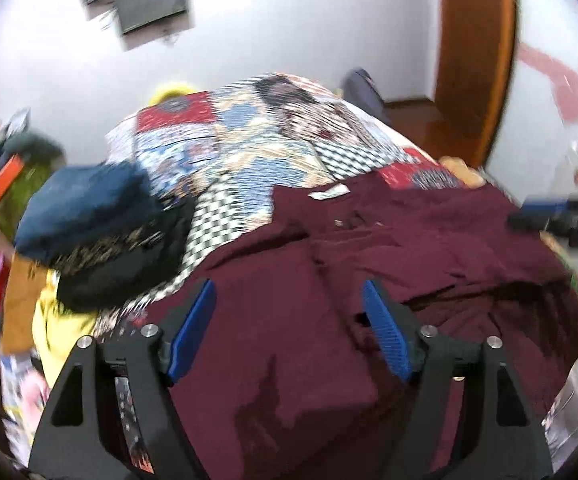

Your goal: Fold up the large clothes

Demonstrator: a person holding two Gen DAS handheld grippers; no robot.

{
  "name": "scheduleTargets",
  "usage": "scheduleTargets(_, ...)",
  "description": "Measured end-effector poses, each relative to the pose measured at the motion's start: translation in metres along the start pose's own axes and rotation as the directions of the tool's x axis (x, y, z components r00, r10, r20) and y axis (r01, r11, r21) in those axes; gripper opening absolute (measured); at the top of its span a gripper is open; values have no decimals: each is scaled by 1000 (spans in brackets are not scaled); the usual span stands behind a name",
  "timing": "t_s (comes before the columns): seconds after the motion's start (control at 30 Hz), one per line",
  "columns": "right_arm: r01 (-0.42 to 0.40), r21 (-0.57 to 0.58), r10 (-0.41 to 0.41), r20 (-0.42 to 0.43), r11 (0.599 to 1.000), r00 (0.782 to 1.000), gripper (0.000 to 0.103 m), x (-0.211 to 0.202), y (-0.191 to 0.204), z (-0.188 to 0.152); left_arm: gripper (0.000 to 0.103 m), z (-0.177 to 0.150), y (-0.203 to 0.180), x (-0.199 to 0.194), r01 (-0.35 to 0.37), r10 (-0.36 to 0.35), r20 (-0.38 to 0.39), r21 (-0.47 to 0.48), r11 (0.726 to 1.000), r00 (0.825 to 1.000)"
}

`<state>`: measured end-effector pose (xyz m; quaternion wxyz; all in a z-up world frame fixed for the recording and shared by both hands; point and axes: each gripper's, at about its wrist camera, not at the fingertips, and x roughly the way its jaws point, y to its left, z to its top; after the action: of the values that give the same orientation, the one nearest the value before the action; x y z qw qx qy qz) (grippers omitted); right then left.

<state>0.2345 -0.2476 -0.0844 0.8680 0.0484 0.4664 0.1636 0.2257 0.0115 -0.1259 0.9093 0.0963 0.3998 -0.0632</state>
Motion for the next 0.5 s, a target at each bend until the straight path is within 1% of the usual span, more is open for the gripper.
scheduleTargets(0.03,39,15,-40,14,999,999,57,-5,-14,-1,76,2,-13,8,0,1,-17,57,998,1000)
scheduleTargets(0.1,85,46,-85,14,995,996,57,-8,-33,-5,76,2,-31,20,-7,13,-40,137,991,999)
scheduleTargets(0.2,124,93,-124,-9,988,992,57,-3,-57,-11,76,-2,-60,41,-12,33,-76,261,965,997)
scheduleTargets(0.27,144,123,-140,-42,982,989,57,8,-71,-19,76,-3,-74,49,5,23,-90,303,953,996)
scheduleTargets(0.37,158,165,-140,-116,974,983,57,32,-87,-32,76,0,-89,60,4,26,-79,357,934,997)
scheduleTargets(0.43,156,189,-125,-166,969,978,57,47,-94,-40,76,2,-95,68,4,28,-81,372,928,996)
scheduleTargets(0.5,162,178,-130,-176,971,976,57,54,-95,-49,76,6,-94,77,17,21,-99,367,930,995)
